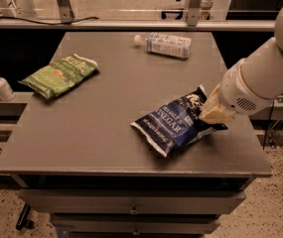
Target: Move blue chip bag near green jalapeno chip bag
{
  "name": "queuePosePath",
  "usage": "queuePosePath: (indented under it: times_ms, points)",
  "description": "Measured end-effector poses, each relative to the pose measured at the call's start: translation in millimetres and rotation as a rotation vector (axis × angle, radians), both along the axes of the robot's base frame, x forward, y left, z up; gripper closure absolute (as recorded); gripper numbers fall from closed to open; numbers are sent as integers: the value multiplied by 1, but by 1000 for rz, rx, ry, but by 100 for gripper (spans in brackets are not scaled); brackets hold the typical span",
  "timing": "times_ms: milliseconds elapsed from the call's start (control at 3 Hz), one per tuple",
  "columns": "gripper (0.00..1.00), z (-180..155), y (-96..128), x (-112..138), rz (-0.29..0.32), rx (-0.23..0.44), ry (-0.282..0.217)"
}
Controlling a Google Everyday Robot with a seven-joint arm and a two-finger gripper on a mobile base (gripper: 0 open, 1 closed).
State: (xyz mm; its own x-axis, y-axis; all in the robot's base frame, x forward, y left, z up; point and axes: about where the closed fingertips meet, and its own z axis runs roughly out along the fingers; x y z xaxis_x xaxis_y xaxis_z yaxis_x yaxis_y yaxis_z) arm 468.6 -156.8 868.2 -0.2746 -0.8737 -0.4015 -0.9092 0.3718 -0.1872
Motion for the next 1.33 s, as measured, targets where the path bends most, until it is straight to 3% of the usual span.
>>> queuePosePath:
  times_ms: [1000,1333]
  points:
    - [100,35,16,39,-130,41,-42]
    - [100,47,41,60,-165,91,-62]
